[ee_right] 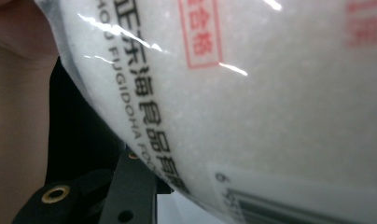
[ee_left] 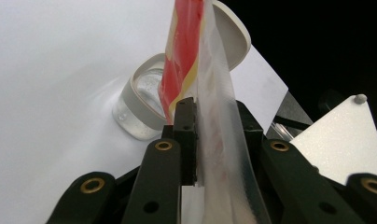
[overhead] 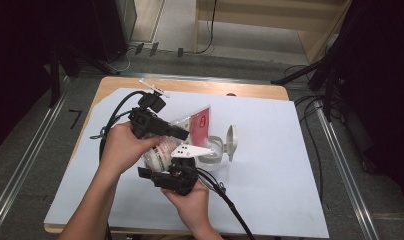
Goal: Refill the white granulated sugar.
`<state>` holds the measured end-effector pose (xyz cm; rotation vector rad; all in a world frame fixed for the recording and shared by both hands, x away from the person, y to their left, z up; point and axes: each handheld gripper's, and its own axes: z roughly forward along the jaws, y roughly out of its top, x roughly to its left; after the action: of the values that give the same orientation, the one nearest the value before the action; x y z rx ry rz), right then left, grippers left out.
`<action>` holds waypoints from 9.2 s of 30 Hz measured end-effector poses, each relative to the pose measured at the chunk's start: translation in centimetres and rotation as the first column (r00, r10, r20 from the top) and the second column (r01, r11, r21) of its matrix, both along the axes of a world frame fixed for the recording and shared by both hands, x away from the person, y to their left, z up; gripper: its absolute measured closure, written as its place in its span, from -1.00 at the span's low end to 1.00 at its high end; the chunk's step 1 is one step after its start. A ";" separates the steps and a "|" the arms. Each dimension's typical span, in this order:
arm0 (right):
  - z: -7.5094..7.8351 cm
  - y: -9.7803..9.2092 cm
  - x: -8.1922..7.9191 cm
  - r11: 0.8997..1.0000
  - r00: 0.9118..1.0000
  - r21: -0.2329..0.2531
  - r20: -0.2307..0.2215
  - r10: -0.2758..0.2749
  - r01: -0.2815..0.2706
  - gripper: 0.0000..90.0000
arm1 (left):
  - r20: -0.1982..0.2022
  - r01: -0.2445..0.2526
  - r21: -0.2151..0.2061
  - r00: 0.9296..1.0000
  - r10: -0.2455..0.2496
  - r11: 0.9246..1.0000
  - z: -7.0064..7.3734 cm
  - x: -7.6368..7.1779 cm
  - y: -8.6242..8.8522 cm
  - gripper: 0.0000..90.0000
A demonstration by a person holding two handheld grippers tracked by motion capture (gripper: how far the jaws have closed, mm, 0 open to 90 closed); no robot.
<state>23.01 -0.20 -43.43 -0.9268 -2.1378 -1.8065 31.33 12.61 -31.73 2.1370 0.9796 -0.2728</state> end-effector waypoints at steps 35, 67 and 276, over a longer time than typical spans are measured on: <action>0.5 0.0 -0.4 1.000 1.000 -0.003 0.000 0.015 -0.015 0.39 | -0.002 0.059 0.017 0.998 -0.059 0.998 0.3 0.1 -0.7 0.60; 0.6 0.0 0.0 0.999 0.999 -0.052 0.044 0.015 -0.013 0.35 | 0.004 -0.010 -0.002 1.000 0.010 1.000 0.5 0.1 -1.0 0.70; 2.0 -0.2 0.0 1.000 0.999 -0.007 0.039 -0.006 0.007 0.33 | 0.079 0.010 0.125 0.997 -0.020 0.992 2.8 0.6 -4.4 0.84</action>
<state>22.98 -0.44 -41.43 -0.9085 -2.1685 -1.8355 31.90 8.25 -28.90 2.2506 0.9563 -0.1359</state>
